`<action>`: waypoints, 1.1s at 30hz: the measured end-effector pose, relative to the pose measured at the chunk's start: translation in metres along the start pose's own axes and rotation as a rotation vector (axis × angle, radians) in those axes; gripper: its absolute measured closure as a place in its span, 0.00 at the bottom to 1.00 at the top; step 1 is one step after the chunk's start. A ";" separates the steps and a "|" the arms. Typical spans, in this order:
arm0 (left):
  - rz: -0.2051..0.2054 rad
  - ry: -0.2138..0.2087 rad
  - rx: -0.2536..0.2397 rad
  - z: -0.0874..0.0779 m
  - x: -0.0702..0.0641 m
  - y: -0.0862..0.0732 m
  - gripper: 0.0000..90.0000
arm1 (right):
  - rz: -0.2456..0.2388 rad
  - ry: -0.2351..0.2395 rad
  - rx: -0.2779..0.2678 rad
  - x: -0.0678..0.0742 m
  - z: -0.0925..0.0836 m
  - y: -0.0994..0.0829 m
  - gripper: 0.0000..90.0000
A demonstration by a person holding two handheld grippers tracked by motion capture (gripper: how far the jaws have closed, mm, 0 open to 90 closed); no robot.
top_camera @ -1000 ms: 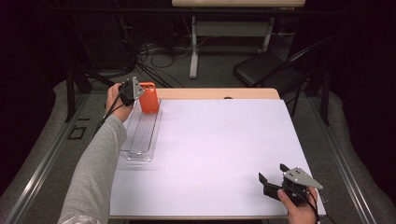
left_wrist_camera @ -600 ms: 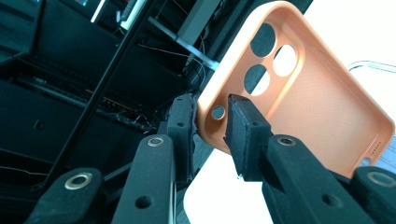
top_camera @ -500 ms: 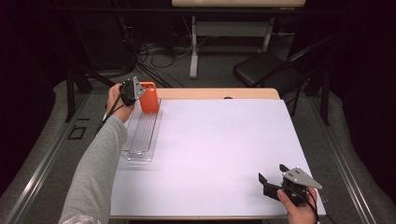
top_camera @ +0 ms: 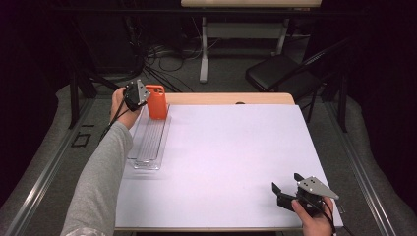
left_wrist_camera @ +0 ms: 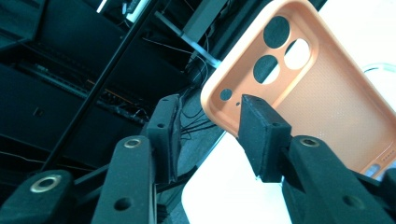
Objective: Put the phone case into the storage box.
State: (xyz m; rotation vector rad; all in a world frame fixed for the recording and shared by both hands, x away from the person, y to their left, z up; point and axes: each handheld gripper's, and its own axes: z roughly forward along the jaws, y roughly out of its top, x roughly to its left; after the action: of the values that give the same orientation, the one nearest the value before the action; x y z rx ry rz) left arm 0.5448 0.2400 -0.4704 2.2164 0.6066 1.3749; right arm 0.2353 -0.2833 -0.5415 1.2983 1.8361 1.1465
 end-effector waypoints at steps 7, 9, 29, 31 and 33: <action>-0.028 0.009 -0.003 -0.002 0.001 0.002 0.58 | -0.007 0.002 -0.002 0.001 0.001 0.000 0.16; -0.036 0.012 -0.004 -0.003 0.001 0.002 0.57 | -0.006 0.003 -0.001 0.001 0.001 0.000 0.16; -0.174 -0.058 0.005 -0.015 0.008 0.002 0.48 | -0.015 0.010 0.003 0.001 0.002 0.001 0.16; -0.230 -0.087 -0.008 -0.021 0.011 0.002 0.47 | -0.018 0.011 0.001 0.000 0.002 0.001 0.16; -0.292 -0.122 -0.021 -0.025 0.015 0.003 0.46 | -0.016 0.011 0.000 -0.001 0.002 0.001 0.16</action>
State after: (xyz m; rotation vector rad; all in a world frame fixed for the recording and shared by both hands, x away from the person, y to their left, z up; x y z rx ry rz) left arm 0.5280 0.2500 -0.4483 2.0785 0.8282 1.0857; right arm 0.2379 -0.2832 -0.5414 1.2776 1.8513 1.1468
